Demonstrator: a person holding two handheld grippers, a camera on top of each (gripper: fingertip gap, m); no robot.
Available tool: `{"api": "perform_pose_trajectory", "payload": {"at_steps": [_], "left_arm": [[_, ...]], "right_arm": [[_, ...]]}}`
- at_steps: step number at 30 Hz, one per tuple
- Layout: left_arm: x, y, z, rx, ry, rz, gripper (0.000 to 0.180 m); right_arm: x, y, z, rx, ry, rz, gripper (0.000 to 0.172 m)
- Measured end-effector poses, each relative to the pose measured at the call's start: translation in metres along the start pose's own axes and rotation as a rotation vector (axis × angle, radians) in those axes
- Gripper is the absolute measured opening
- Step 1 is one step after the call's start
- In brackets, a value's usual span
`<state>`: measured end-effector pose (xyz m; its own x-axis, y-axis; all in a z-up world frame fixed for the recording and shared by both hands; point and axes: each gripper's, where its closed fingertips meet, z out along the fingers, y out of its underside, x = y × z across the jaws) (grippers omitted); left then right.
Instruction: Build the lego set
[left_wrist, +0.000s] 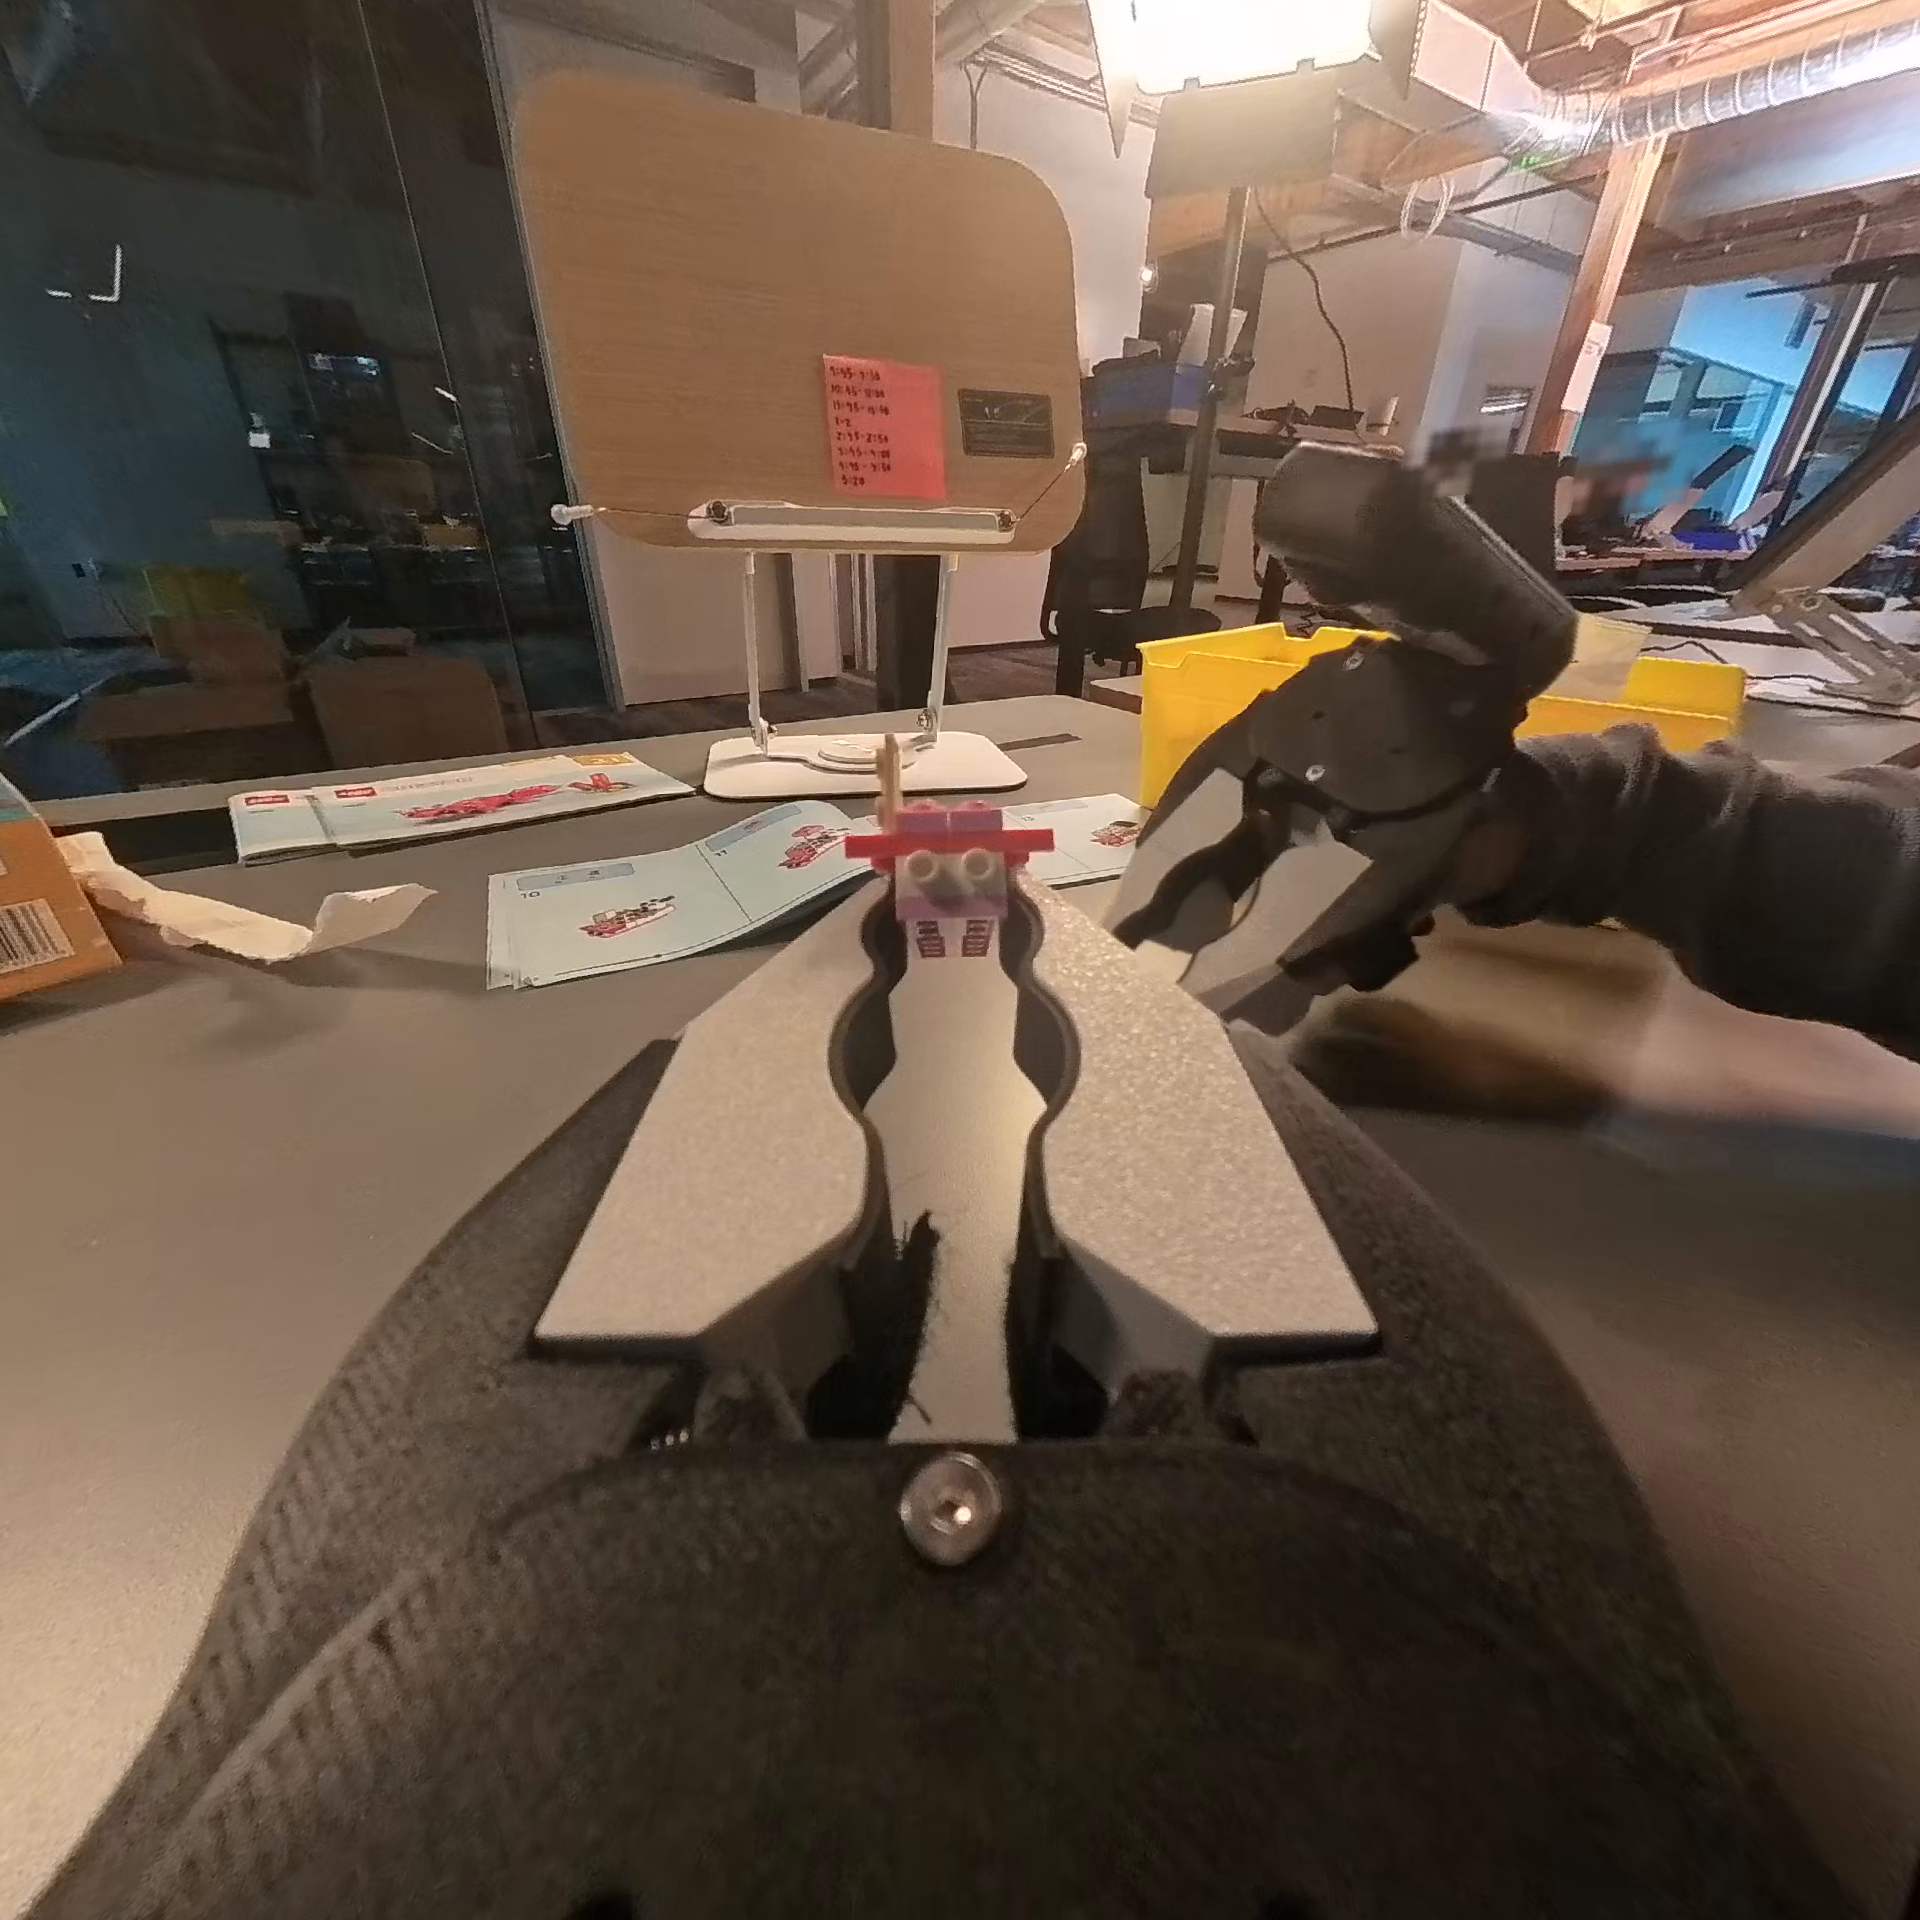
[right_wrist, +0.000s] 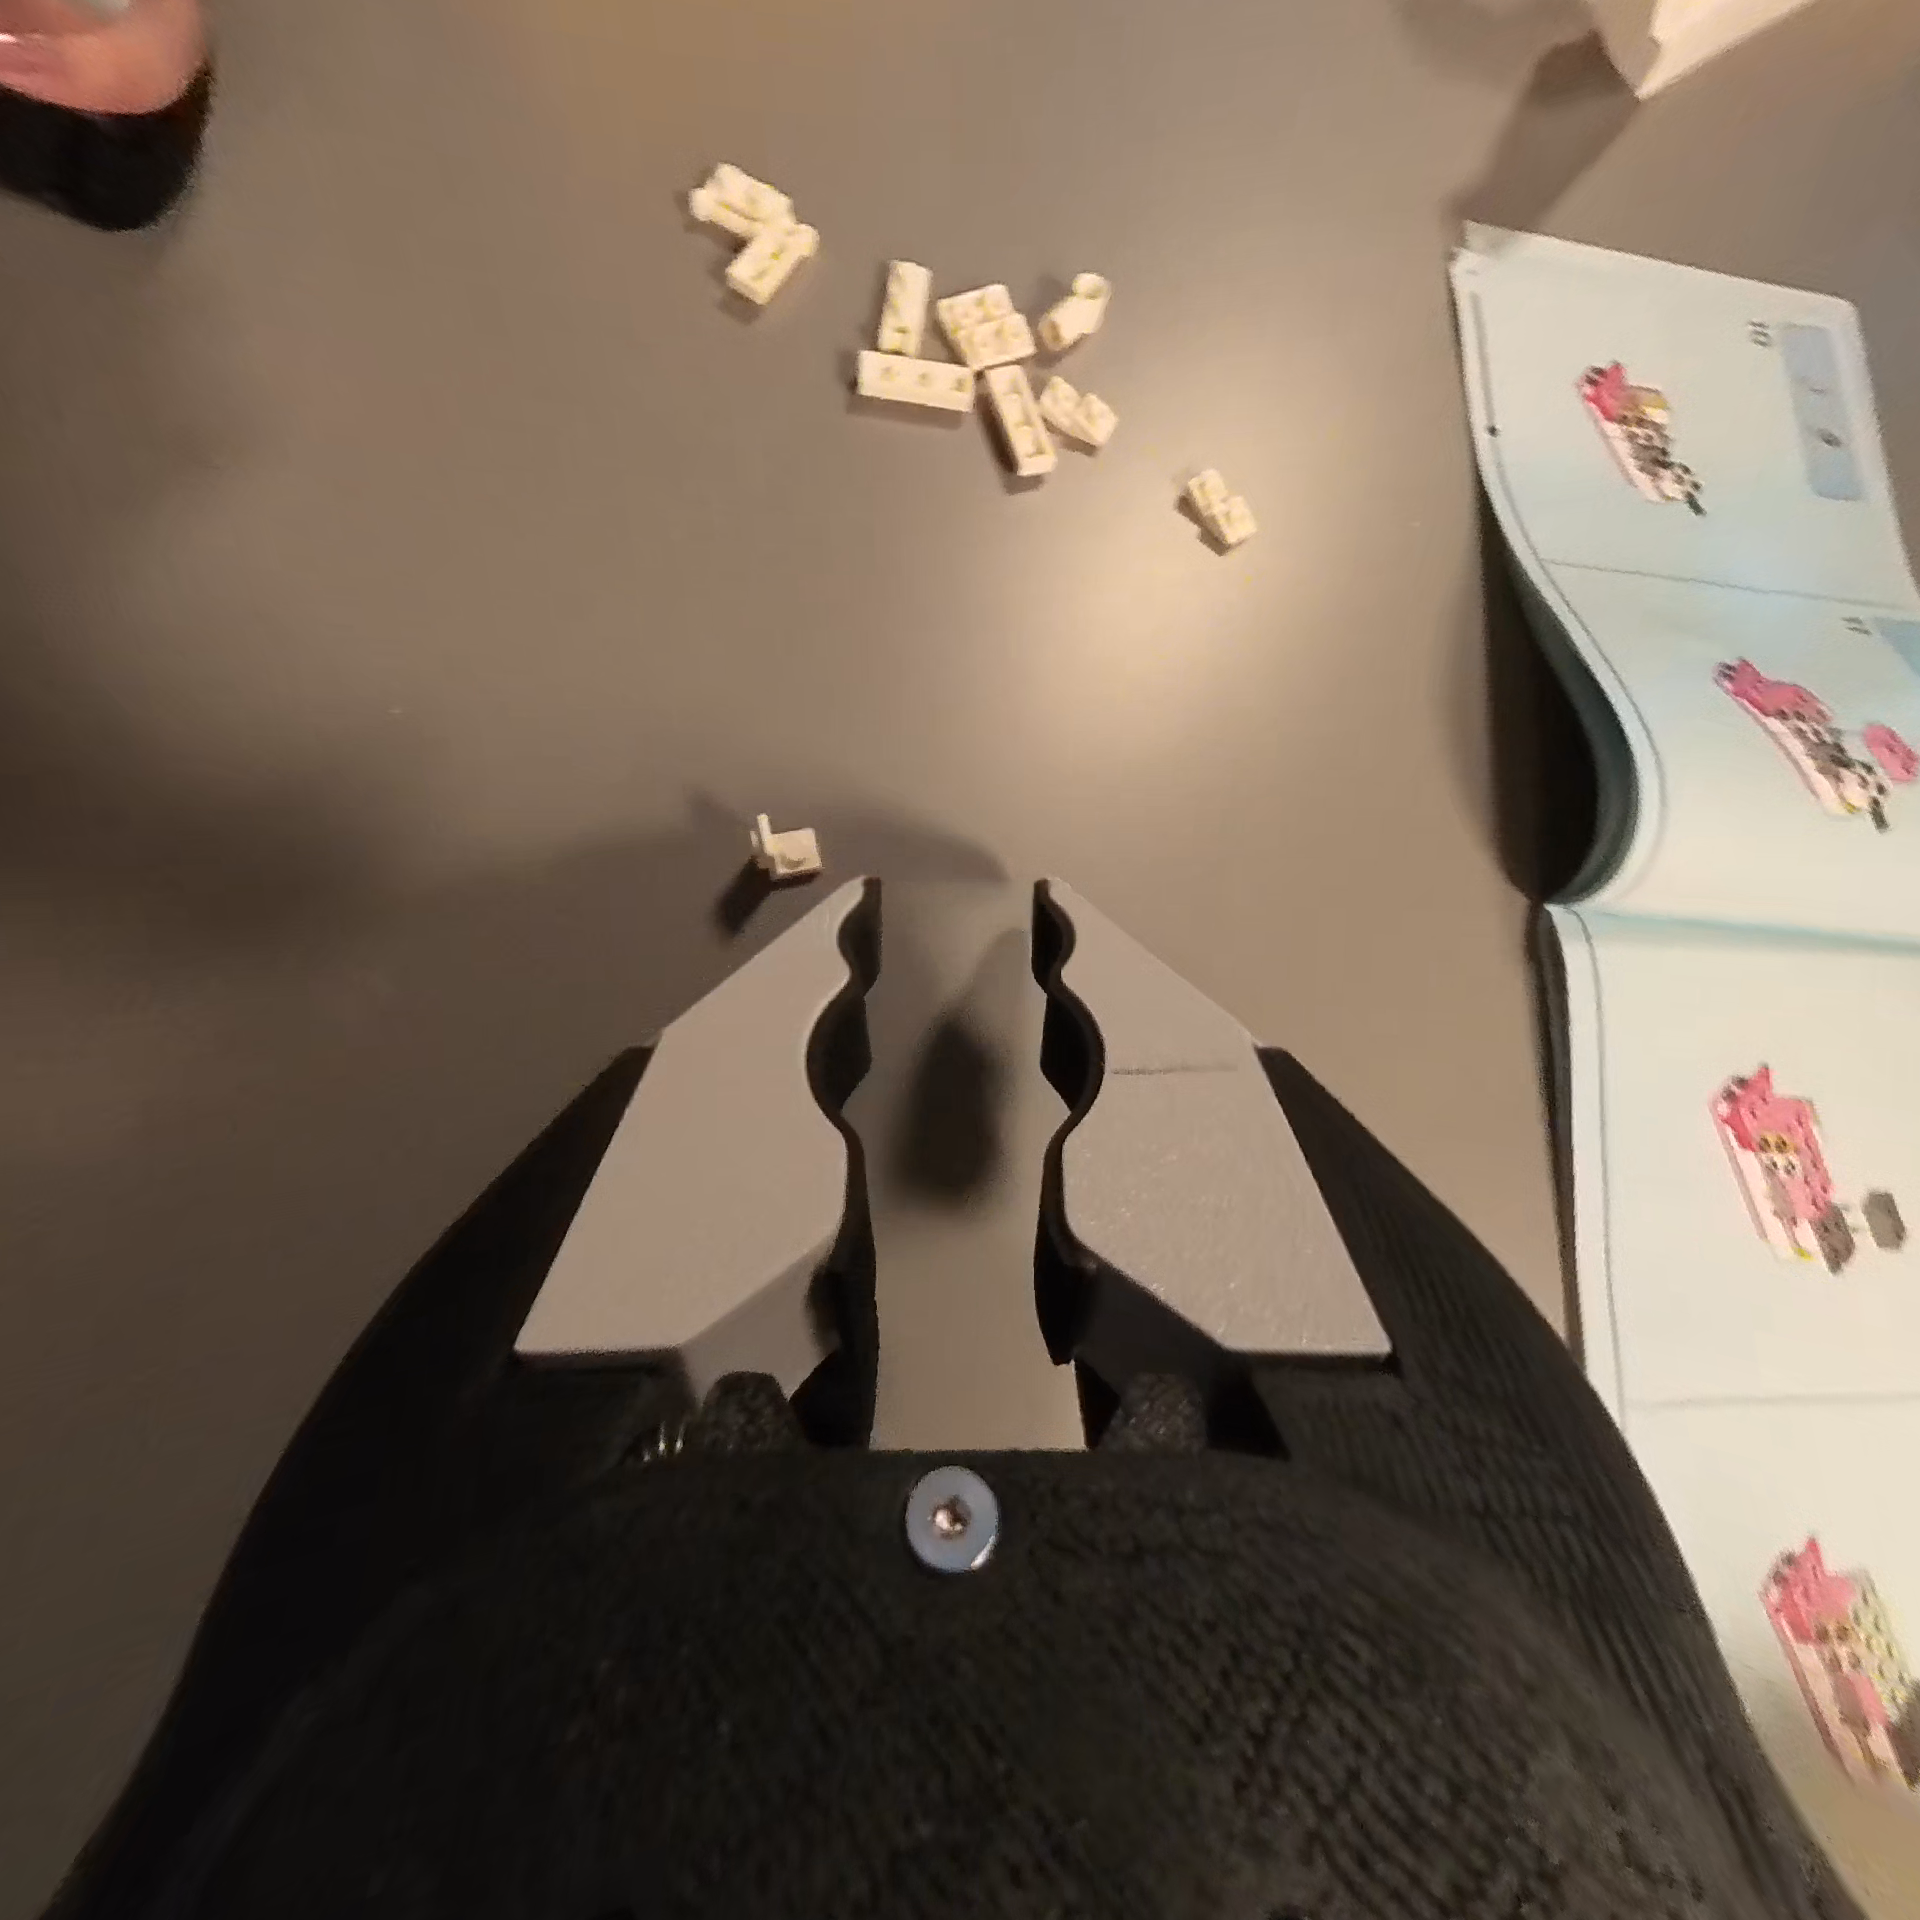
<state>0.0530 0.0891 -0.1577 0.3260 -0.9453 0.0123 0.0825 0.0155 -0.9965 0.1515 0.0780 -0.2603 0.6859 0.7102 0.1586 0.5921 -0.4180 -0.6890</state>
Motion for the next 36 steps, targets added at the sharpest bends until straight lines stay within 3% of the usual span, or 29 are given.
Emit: {"api": "perform_pose_trajectory", "payload": {"at_steps": [5, 17, 36], "left_arm": [[0.001, 0.0, 0.0, 0.0, 0.004, -0.001, 0.016], [0.003, 0.0, 0.001, -0.005, 0.015, 0.002, 0.015], [0.004, 0.0, 0.001, -0.002, 0.025, 0.003, 0.015]], "right_arm": [[-0.031, -0.018, -0.015, 0.093, -0.169, 0.05, 0.027], [-0.034, -0.012, -0.004, -0.202, -0.114, -0.073, 0.013], [-0.033, -0.004, 0.003, -0.271, -0.13, -0.107, 0.009]]}}
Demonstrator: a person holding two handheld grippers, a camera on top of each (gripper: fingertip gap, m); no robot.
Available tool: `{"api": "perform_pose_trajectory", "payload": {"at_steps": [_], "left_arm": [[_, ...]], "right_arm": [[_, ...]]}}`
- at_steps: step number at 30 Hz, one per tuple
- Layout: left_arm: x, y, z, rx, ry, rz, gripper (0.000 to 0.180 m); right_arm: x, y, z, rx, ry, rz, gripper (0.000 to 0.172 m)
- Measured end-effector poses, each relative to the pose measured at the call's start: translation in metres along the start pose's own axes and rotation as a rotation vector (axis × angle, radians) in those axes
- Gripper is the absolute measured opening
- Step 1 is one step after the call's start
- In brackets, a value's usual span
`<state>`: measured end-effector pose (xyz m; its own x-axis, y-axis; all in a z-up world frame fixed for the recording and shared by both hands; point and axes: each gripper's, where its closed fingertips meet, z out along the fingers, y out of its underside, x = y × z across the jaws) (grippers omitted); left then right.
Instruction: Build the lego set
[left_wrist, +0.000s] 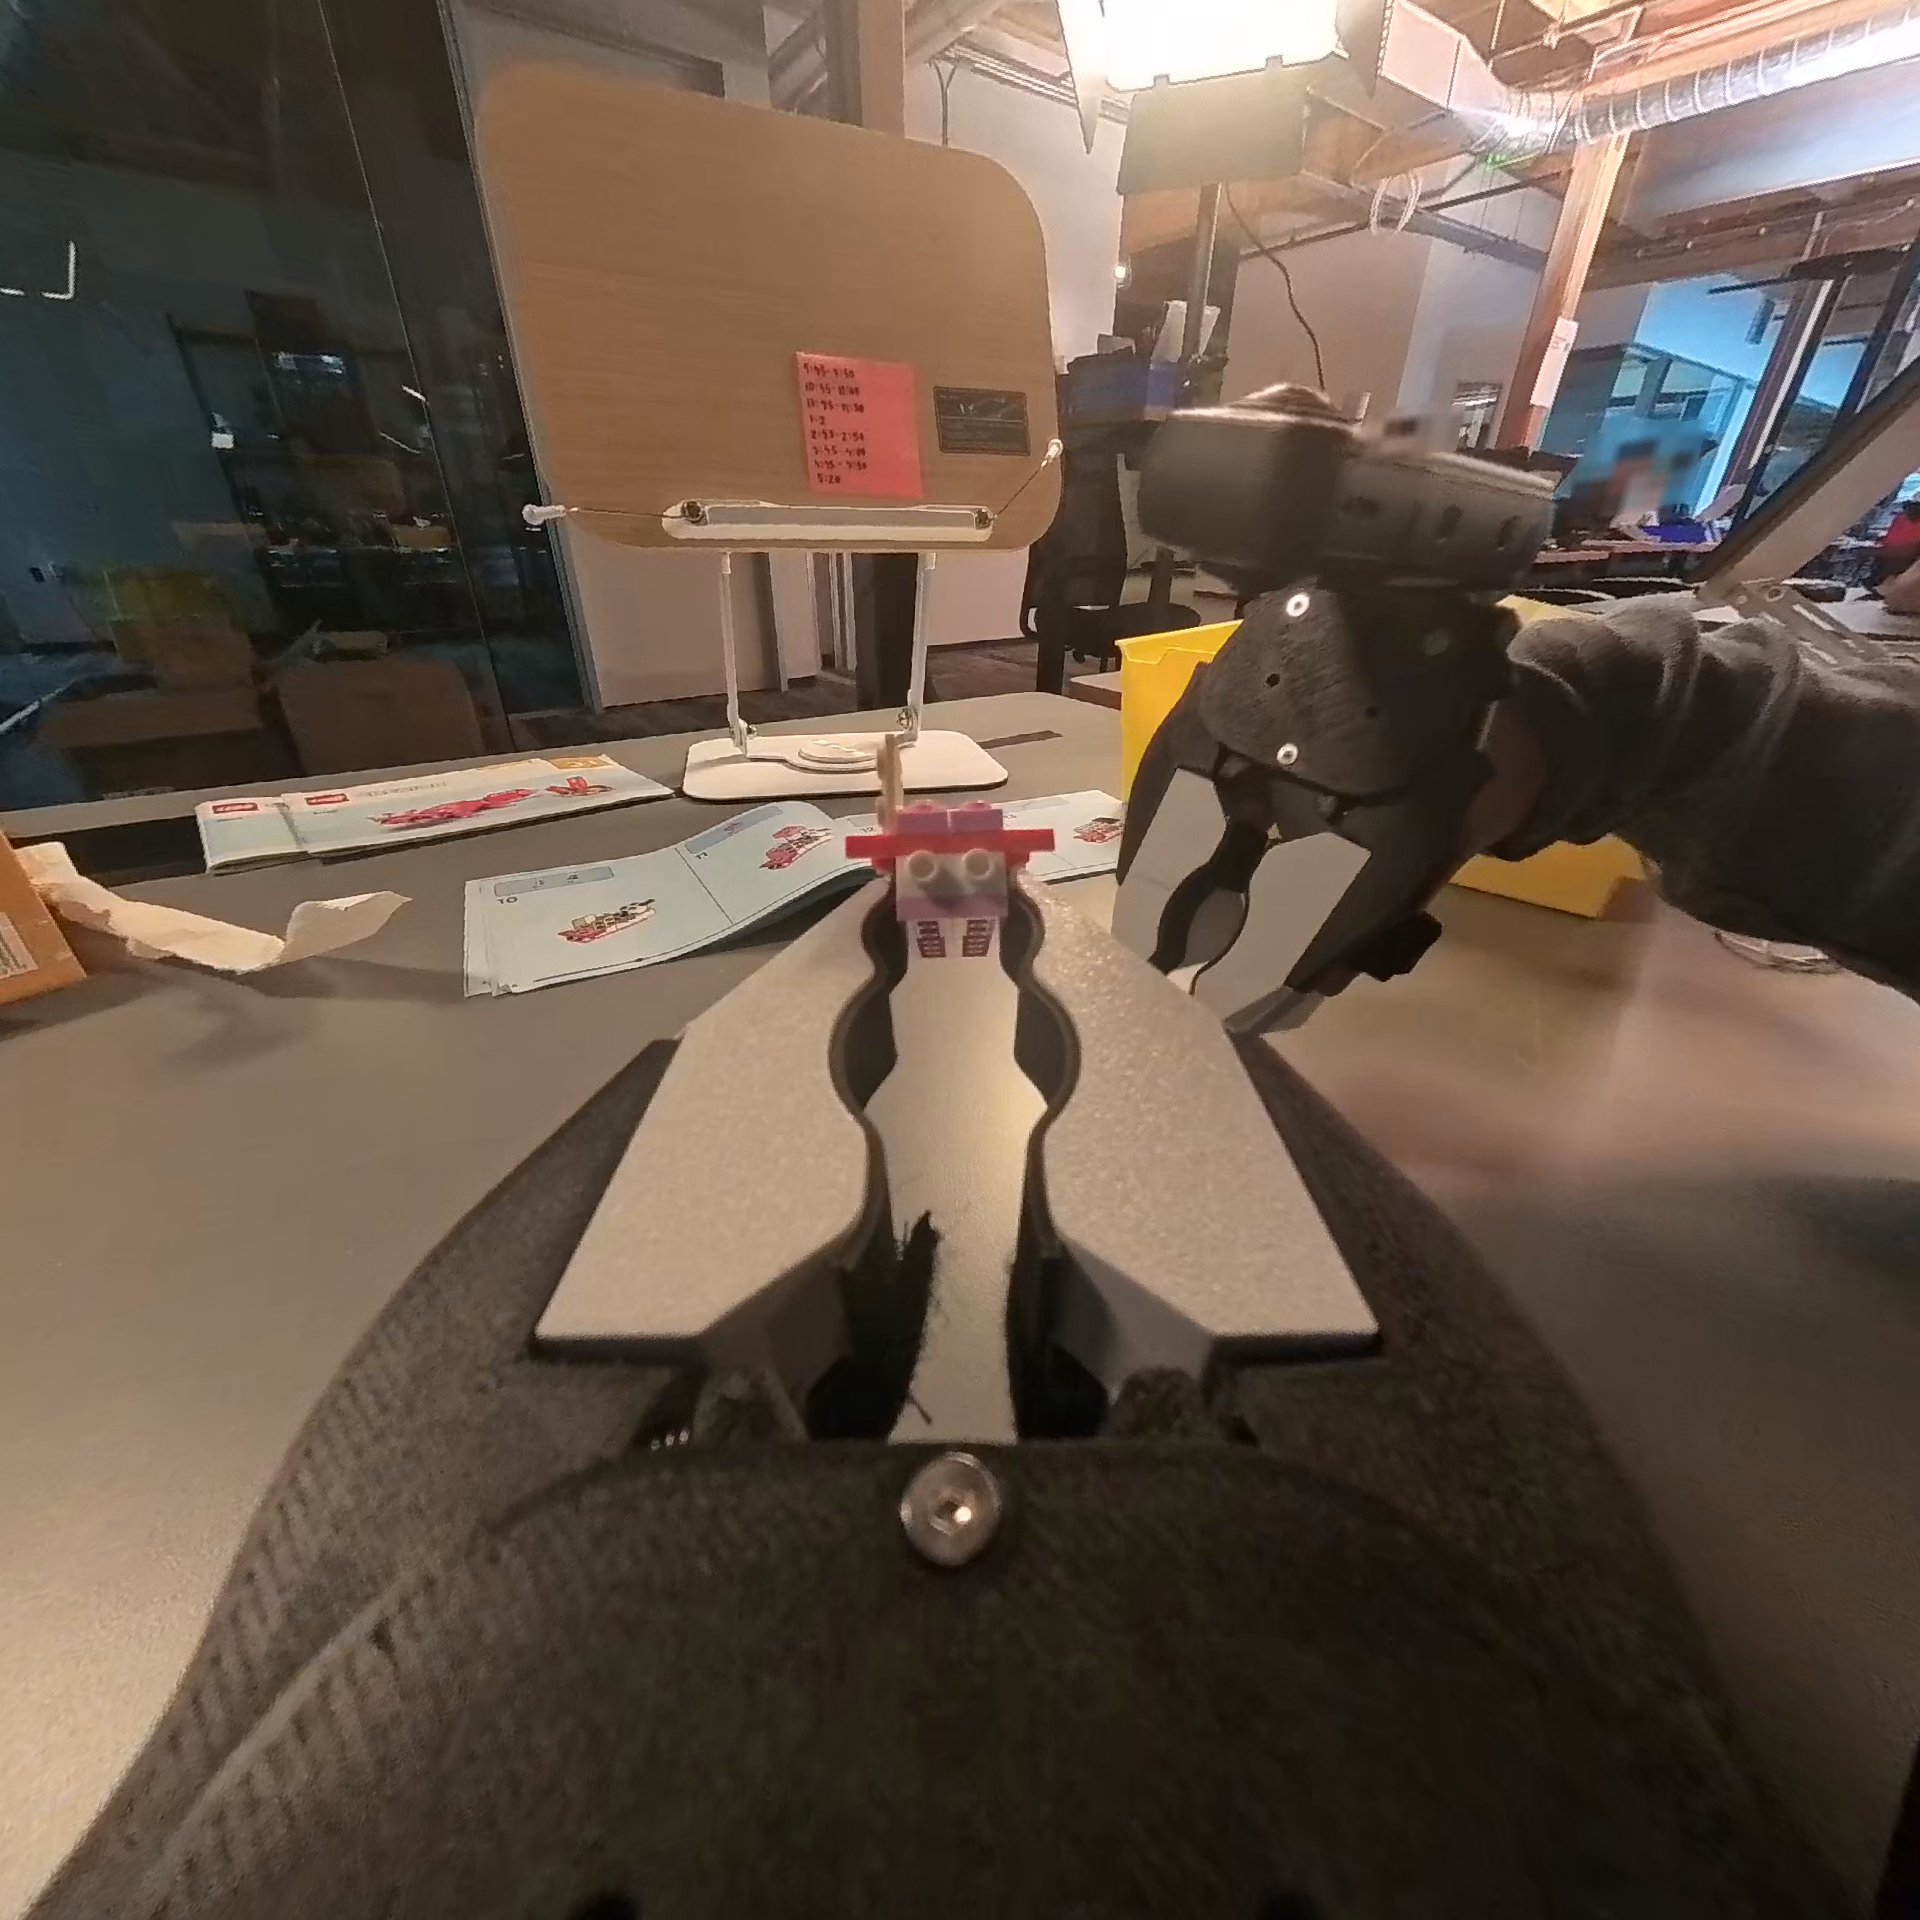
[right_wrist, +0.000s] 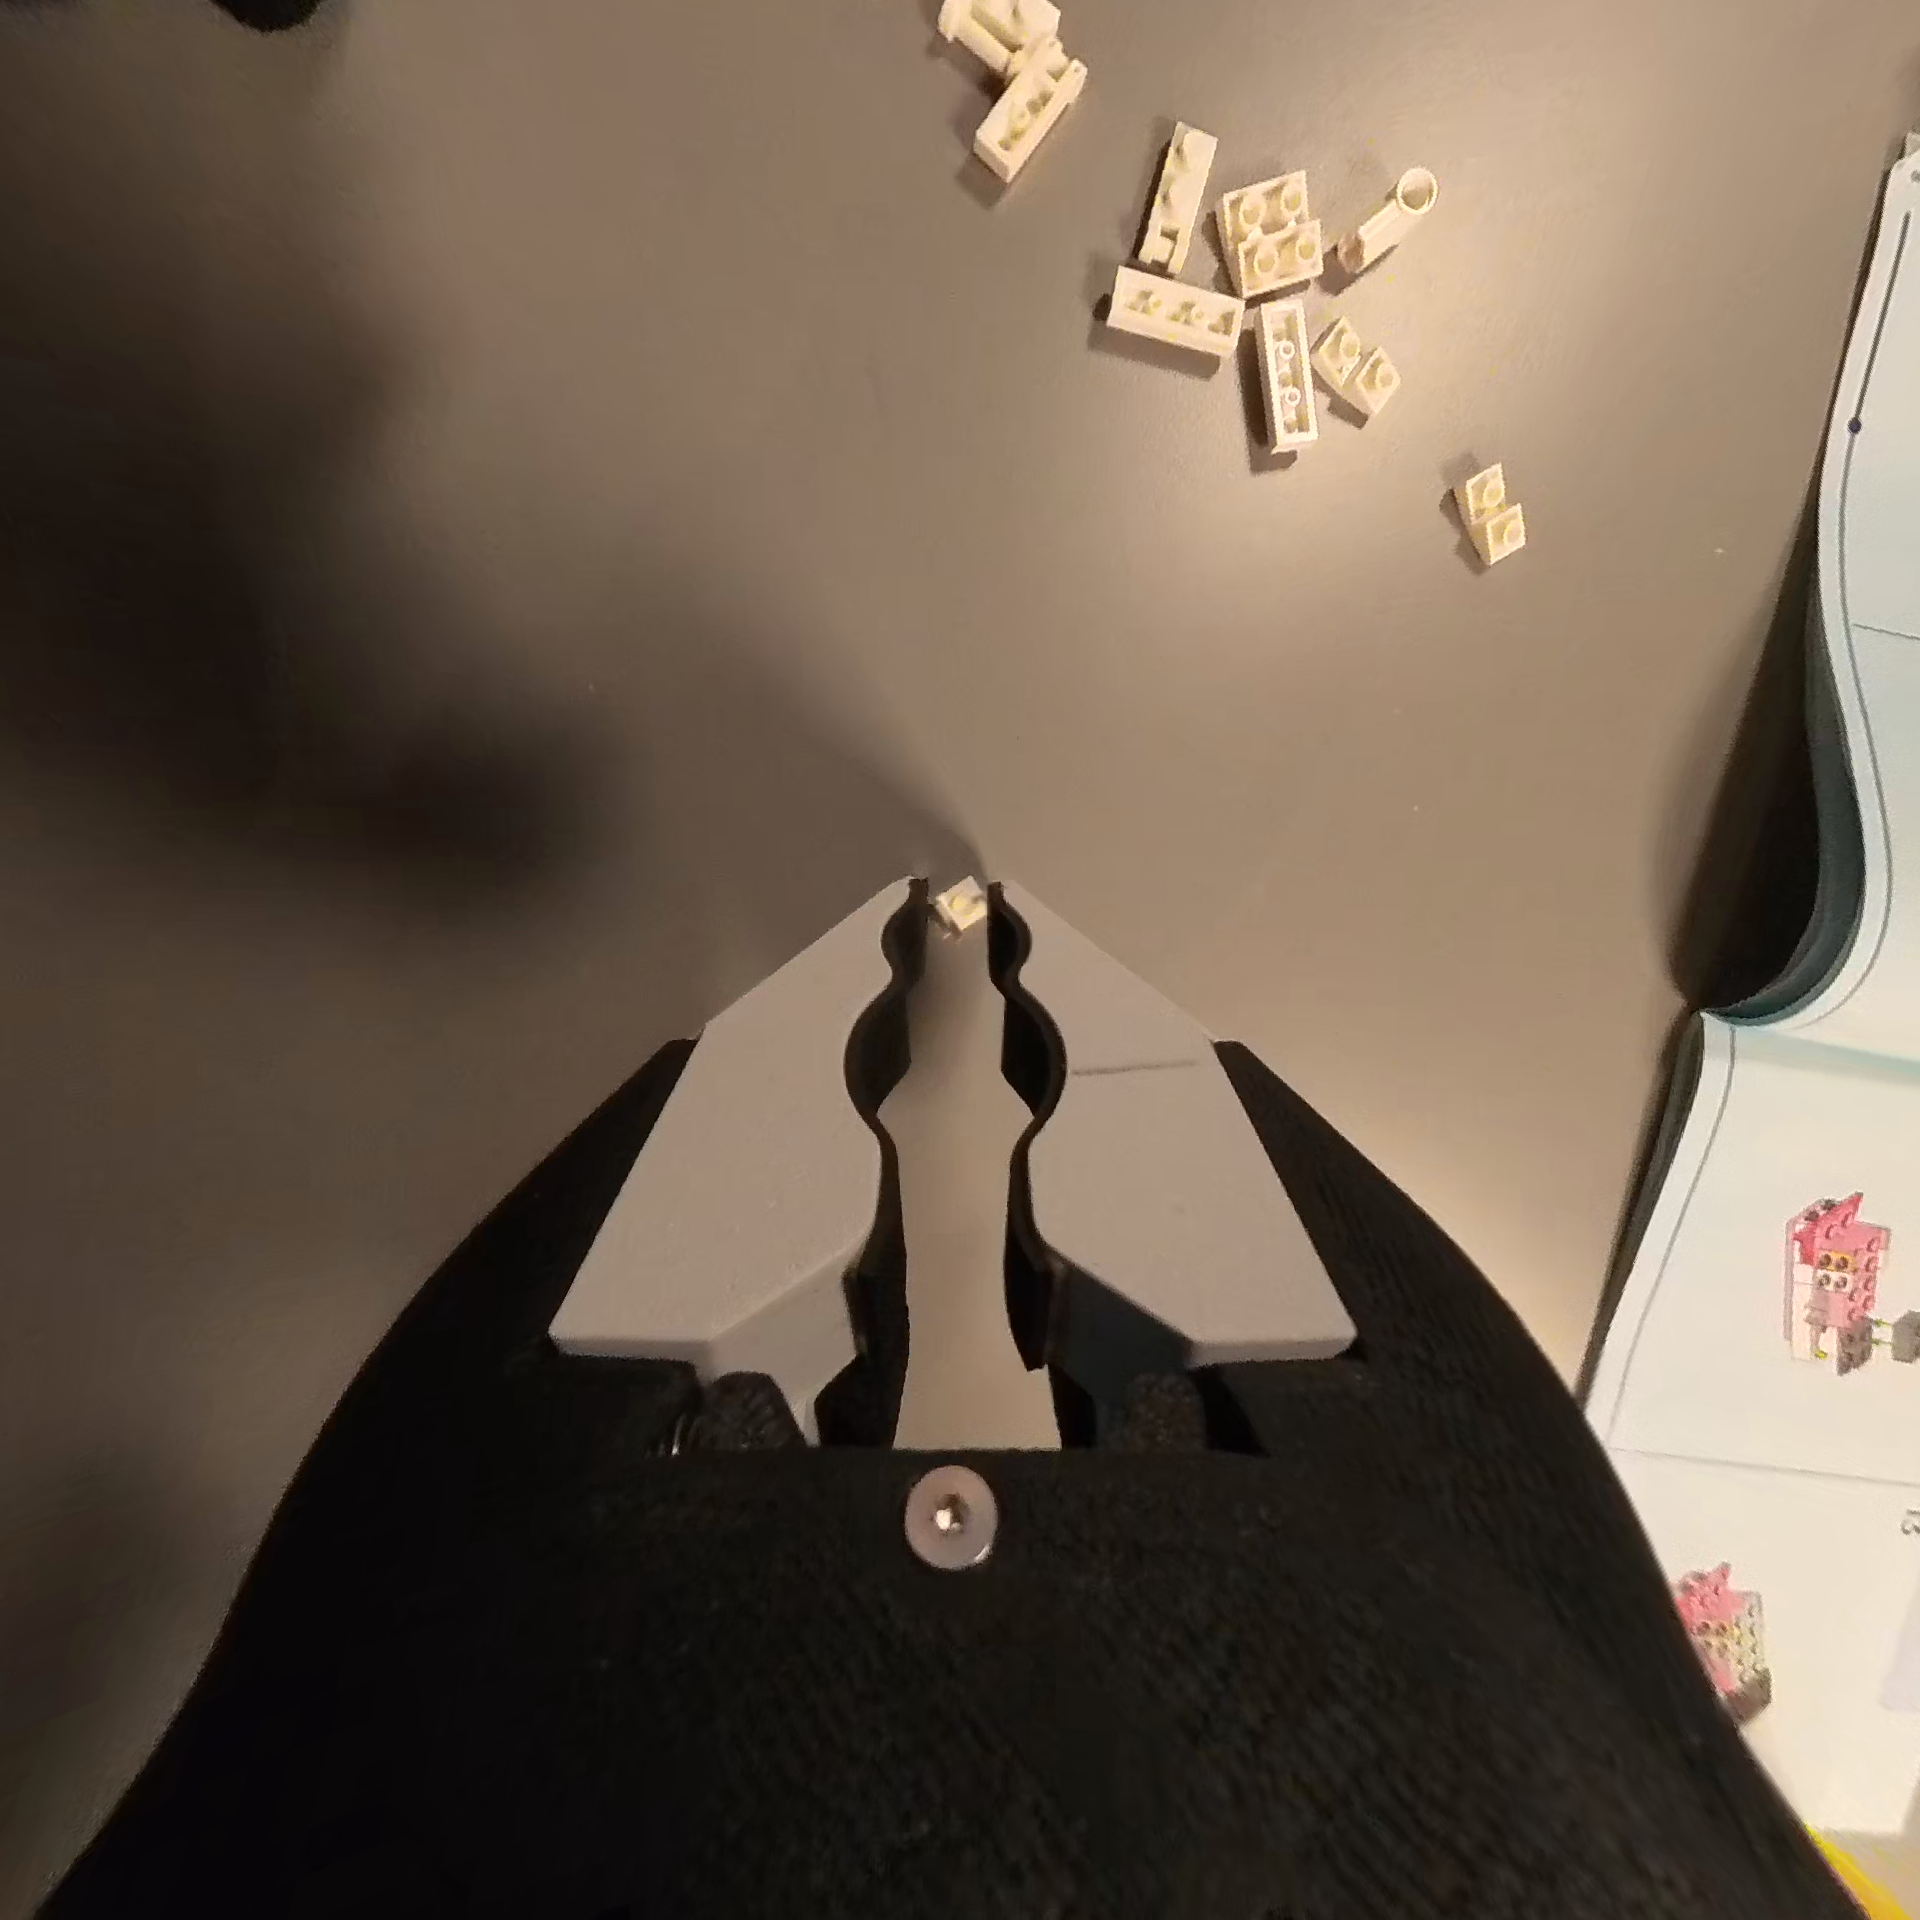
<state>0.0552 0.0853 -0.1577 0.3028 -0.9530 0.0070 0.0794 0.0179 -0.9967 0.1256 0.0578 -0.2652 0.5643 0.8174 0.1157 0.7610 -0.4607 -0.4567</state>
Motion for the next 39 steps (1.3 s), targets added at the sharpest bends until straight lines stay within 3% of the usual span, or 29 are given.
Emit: {"api": "perform_pose_trajectory", "payload": {"at_steps": [16, 22, 35, 37, 39], "left_arm": [[0.001, 0.0, 0.0, 0.0, 0.003, 0.0, 0.015], [0.0, 0.0, 0.0, 0.0, 0.003, 0.0, 0.015], [0.001, 0.0, -0.001, 0.001, 0.007, 0.001, 0.015], [0.002, 0.0, -0.001, 0.002, 0.011, -0.002, 0.015], [0.002, 0.0, -0.001, 0.002, 0.015, -0.001, 0.015]], "right_arm": [[-0.008, 0.002, -0.006, -0.005, -0.032, -0.295, 0.017], [-0.004, 0.003, -0.007, -0.027, -0.058, -0.316, 0.006], [-0.005, 0.001, -0.004, -0.033, -0.1, -0.289, 0.001], [-0.005, -0.013, -0.012, 0.065, -0.085, -0.298, 0.001], [-0.011, -0.047, -0.035, 0.304, -0.102, -0.267, 0.001]]}}
